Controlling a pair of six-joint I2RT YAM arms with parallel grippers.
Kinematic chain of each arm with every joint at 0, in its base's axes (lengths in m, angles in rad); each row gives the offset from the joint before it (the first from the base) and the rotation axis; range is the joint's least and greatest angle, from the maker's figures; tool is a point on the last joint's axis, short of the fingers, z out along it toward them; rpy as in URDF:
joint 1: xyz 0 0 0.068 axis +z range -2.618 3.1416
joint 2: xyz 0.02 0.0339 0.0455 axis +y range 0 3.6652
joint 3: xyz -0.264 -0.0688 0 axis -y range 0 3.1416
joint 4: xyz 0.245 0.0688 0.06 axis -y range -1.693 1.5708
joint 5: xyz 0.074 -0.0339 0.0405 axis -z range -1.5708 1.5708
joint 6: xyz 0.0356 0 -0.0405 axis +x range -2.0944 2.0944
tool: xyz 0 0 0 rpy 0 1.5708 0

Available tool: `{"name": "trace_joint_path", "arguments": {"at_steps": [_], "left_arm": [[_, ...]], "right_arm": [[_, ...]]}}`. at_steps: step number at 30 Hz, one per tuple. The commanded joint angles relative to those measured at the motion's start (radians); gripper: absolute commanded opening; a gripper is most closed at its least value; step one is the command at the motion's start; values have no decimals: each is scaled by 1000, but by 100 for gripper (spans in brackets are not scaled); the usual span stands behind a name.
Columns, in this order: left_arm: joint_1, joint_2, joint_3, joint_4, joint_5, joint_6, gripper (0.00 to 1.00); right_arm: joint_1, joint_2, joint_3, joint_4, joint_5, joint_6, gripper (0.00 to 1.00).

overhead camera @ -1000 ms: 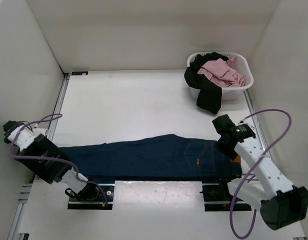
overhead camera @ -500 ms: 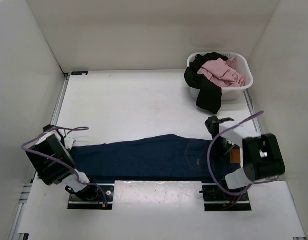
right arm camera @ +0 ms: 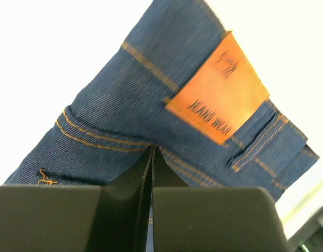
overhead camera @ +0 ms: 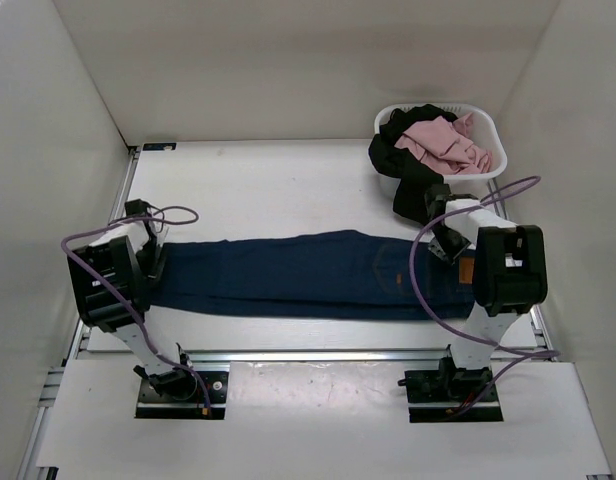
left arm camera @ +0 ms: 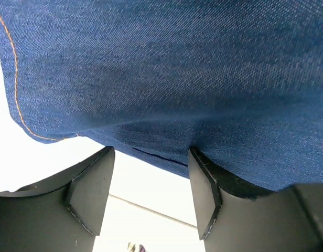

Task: Fold and stack the trousers
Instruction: Fold the trousers

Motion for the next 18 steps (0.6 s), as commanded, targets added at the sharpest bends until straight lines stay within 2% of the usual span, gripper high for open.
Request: {"name": "trace_joint_path", "arguments": {"at_steps": [1,6,8,9,10,12,13,15,18], "left_arm": [[2,23,30,44,91,-85,70],[2,-25,30,-13,112,-85,76],[2,-56,30,-40,112,-85,80],[2,-93,39,-71,124,-85,81],[2,-110,53,-88,124,-85,81],[11,-157,68,-132,124,-85,84],[11,-173,82,-143,124,-85,86],[35,-194,82,-152,124,-85,88],[61,-207,93,-166,124,-85,91]], "right_arm": [[-15,6,41,130,69,-94,0],[-15,-120,22,114,21,-166,0],[-27,-245,-31,89,-9,-166,21],[-44,-293,-59,89,-28,-154,35],[-55,-393,-89,75,-49,-154,63],[-105,-529,-184,66,-124,-142,80],[-127,-564,-217,54,-225,-142,92],[-180,-644,-272,35,-299,-130,99],[-228,-718,-407,53,-374,-93,99]]}}
